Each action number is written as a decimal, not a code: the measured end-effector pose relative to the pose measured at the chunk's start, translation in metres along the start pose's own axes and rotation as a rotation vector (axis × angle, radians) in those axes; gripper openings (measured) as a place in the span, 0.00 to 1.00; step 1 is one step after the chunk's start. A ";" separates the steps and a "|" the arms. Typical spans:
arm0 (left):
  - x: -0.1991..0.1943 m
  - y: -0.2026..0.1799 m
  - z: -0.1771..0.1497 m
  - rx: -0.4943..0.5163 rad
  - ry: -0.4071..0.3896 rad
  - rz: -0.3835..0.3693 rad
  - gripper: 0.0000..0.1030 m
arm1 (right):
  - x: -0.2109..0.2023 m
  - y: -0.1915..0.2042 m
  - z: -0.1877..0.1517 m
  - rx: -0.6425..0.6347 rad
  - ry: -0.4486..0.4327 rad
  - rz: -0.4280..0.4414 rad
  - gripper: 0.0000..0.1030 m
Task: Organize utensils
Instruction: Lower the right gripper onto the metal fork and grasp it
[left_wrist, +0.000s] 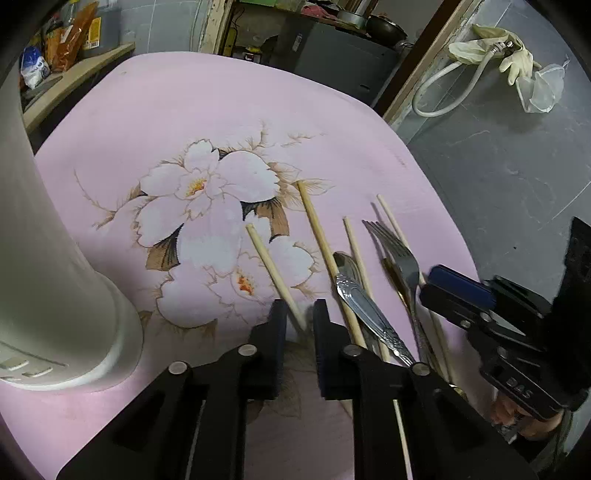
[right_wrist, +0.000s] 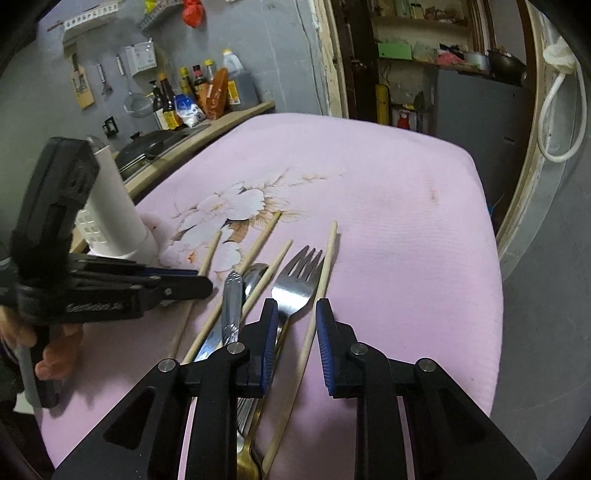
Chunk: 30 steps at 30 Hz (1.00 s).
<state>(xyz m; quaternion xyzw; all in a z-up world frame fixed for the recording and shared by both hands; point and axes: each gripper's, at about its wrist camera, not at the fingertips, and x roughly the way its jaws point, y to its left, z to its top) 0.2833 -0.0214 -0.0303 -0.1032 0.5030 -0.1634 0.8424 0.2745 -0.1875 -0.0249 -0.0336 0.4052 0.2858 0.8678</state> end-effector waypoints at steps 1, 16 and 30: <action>-0.001 0.001 -0.001 0.001 -0.004 0.002 0.11 | -0.002 0.001 -0.001 -0.001 -0.002 0.008 0.19; -0.005 -0.008 -0.012 0.009 0.020 0.034 0.10 | 0.030 0.013 0.016 -0.031 0.097 -0.022 0.16; -0.002 -0.014 -0.010 0.004 0.025 0.044 0.10 | 0.053 0.033 0.025 -0.155 0.130 -0.118 0.22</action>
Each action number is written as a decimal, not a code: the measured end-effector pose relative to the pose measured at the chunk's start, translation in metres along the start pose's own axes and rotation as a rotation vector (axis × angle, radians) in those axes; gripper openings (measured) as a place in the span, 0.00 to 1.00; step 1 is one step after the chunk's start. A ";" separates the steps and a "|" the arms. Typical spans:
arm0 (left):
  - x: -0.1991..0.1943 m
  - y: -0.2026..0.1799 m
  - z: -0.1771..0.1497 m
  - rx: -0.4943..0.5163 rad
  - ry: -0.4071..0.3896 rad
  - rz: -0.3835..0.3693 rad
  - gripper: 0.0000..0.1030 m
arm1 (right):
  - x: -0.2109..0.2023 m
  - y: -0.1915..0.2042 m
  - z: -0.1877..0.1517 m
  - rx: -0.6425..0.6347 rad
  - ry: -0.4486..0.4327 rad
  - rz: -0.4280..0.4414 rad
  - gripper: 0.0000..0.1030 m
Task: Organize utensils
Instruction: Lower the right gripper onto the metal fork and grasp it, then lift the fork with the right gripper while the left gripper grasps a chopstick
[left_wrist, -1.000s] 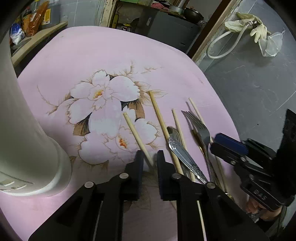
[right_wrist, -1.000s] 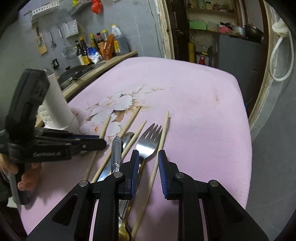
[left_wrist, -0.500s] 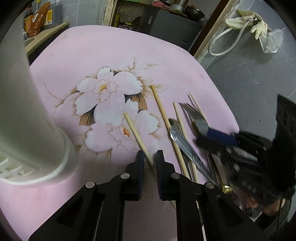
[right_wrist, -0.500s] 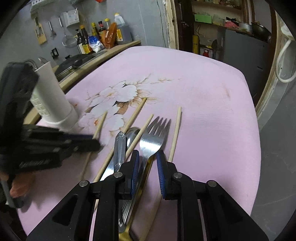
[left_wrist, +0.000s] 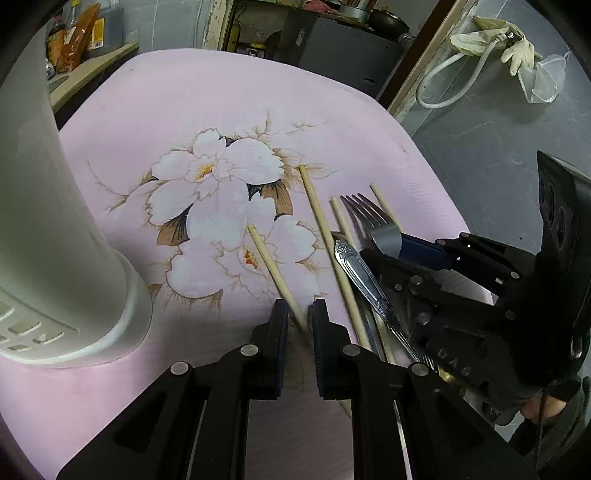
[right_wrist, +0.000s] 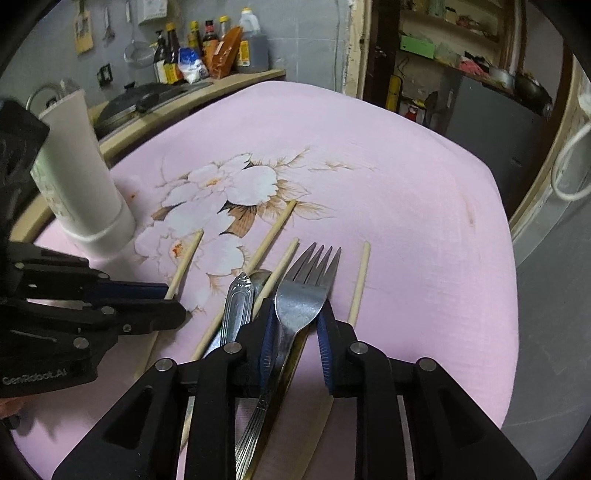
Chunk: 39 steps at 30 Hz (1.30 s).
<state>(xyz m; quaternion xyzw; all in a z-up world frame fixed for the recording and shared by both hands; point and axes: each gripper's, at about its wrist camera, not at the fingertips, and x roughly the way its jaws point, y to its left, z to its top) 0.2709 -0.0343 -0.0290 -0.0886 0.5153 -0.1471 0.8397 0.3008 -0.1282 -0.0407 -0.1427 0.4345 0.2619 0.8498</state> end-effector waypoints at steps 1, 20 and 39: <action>0.000 -0.001 -0.001 -0.001 -0.001 0.000 0.10 | 0.000 0.002 -0.001 -0.011 -0.001 -0.005 0.23; -0.041 0.003 -0.031 0.066 -0.148 -0.063 0.03 | -0.046 0.023 -0.022 -0.062 -0.298 -0.099 0.03; -0.105 -0.004 -0.057 0.111 -0.580 -0.086 0.02 | -0.099 0.047 -0.038 -0.099 -0.603 -0.164 0.00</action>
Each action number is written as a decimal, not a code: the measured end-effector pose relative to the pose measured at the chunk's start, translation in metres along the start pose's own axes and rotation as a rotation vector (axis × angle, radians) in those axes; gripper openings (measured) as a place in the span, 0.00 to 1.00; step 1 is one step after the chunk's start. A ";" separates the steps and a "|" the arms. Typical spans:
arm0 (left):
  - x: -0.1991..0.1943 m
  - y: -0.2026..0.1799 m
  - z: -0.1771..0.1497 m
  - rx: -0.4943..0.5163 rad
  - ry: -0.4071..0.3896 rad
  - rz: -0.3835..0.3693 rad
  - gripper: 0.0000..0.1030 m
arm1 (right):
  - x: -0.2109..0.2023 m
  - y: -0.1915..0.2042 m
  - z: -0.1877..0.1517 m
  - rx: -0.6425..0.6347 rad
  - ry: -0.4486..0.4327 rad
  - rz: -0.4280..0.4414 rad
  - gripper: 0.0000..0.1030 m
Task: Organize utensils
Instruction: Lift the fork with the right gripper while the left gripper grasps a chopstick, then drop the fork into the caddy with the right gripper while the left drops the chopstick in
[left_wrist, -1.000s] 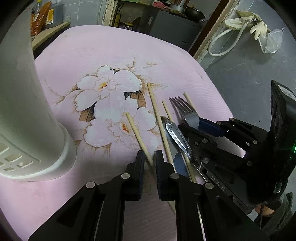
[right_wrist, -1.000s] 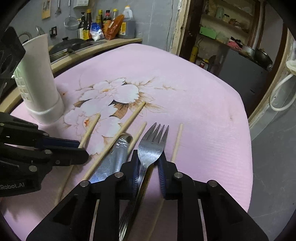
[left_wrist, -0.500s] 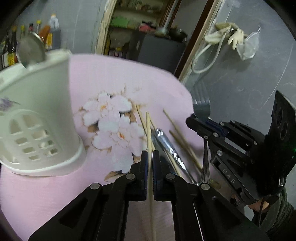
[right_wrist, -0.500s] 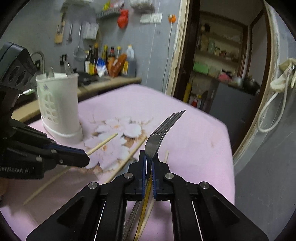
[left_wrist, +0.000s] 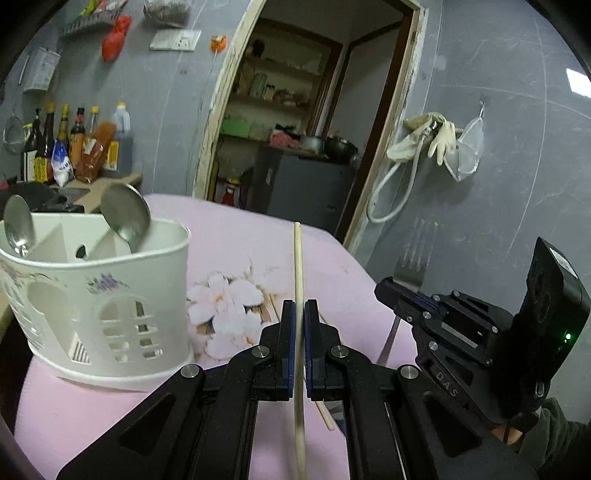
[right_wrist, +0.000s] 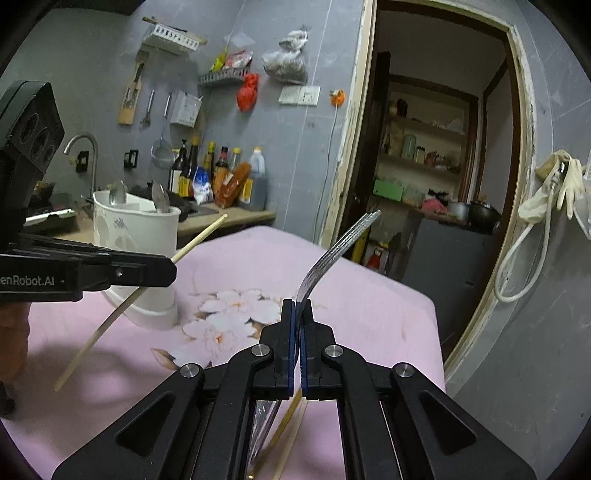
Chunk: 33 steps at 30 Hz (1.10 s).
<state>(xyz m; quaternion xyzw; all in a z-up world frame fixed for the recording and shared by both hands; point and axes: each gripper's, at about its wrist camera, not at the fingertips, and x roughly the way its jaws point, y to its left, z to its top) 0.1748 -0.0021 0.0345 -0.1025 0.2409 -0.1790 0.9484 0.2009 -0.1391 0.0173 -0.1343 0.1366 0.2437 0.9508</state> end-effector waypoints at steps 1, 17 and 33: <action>-0.004 0.000 0.001 -0.002 -0.007 0.001 0.02 | -0.001 0.001 0.001 -0.004 -0.009 -0.004 0.00; -0.058 0.042 0.052 -0.043 -0.218 0.052 0.02 | -0.012 0.009 0.057 0.020 -0.152 0.050 0.00; -0.104 0.185 0.118 -0.195 -0.519 0.239 0.02 | 0.036 0.072 0.147 0.051 -0.336 0.190 0.00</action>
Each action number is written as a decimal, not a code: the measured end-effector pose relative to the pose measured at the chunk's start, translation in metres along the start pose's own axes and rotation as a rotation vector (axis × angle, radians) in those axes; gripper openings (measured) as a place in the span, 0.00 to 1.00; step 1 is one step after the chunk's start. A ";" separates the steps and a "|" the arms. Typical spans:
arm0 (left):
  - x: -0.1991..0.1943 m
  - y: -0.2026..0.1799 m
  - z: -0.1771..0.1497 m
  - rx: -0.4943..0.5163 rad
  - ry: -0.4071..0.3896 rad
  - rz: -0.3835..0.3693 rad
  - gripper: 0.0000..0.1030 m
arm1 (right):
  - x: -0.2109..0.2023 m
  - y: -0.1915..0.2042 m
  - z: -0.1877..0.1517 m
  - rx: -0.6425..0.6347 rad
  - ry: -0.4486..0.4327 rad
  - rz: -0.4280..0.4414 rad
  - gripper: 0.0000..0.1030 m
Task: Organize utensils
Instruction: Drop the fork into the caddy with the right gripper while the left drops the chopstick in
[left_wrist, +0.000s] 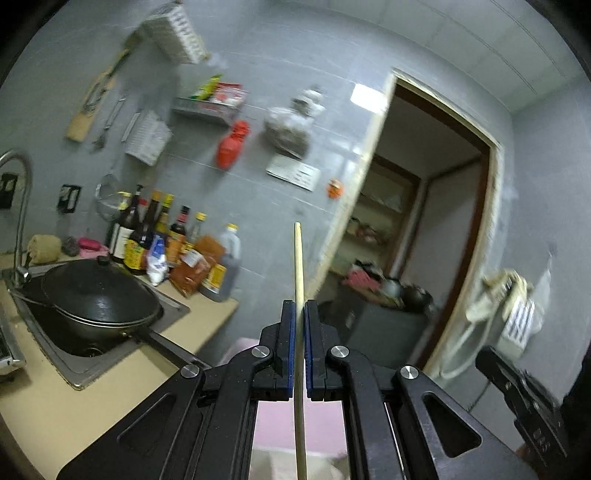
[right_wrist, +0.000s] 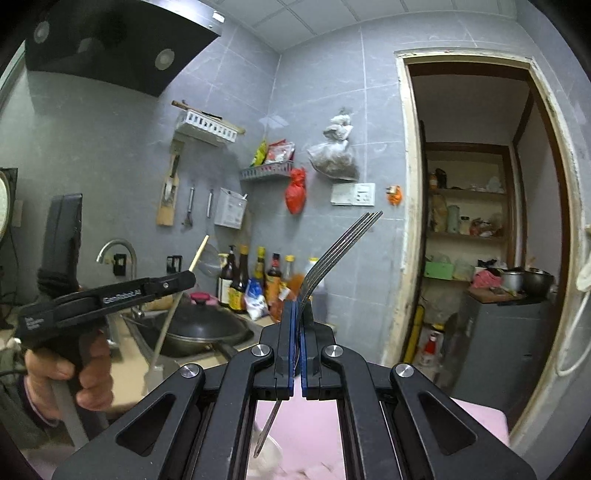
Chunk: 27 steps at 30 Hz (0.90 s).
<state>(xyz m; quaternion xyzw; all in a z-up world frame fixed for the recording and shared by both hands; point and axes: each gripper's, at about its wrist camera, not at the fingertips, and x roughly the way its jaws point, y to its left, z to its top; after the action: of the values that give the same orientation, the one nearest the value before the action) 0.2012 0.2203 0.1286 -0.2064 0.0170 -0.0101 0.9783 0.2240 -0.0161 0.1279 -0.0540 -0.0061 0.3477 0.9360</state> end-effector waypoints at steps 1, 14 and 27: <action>0.002 0.009 0.001 -0.016 -0.010 0.010 0.02 | 0.005 0.004 -0.001 -0.005 -0.002 0.000 0.00; 0.006 0.030 -0.030 -0.009 -0.068 0.078 0.02 | 0.037 0.025 -0.046 -0.041 0.067 0.017 0.00; -0.005 0.011 -0.067 0.116 0.022 0.065 0.02 | 0.035 0.019 -0.065 0.006 0.164 0.087 0.03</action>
<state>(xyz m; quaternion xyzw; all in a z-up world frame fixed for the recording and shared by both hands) 0.1937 0.2038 0.0628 -0.1484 0.0337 0.0186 0.9882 0.2413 0.0145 0.0607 -0.0798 0.0739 0.3822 0.9176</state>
